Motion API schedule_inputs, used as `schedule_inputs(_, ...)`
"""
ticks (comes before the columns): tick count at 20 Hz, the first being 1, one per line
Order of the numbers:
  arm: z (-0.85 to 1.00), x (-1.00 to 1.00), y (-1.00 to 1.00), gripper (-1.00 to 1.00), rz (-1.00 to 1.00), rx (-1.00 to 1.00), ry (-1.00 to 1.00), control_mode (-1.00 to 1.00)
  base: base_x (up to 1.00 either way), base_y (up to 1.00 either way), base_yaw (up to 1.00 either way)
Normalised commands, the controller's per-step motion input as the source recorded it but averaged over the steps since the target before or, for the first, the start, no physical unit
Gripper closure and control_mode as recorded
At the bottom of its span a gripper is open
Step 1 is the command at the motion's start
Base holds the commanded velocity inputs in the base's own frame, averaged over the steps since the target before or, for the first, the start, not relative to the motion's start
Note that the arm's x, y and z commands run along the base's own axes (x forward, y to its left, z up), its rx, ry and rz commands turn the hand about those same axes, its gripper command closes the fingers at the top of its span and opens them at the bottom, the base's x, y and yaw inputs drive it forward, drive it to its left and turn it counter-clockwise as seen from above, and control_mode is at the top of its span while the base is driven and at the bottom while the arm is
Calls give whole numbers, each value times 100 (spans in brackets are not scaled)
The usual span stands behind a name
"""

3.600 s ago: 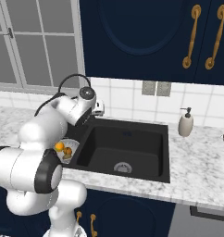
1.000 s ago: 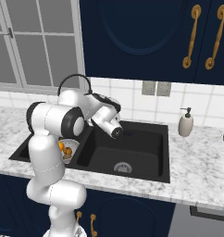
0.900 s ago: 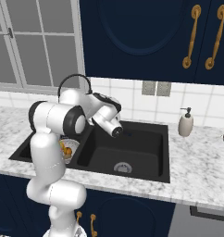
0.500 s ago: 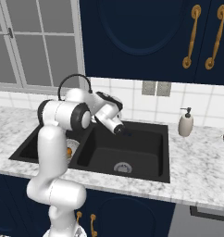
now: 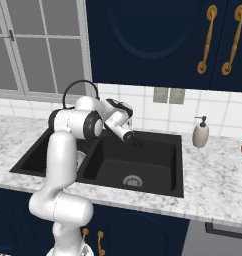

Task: Put the colander in the sink, put the peach, kiwi, orange in the colander, and turn on the sink faucet and pour water over the colander.

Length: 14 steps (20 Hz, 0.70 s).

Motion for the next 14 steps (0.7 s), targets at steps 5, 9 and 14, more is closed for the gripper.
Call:
schedule_inputs(5,-20,34,16,-100,-13,0,0,-100,0,0,0)
schedule_inputs(9,-13,37,1,-100,-9,0,0,-100,0,0,0)
schedule_inputs(14,-17,30,-1,-100,-3,0,0,-100,0,0,0)
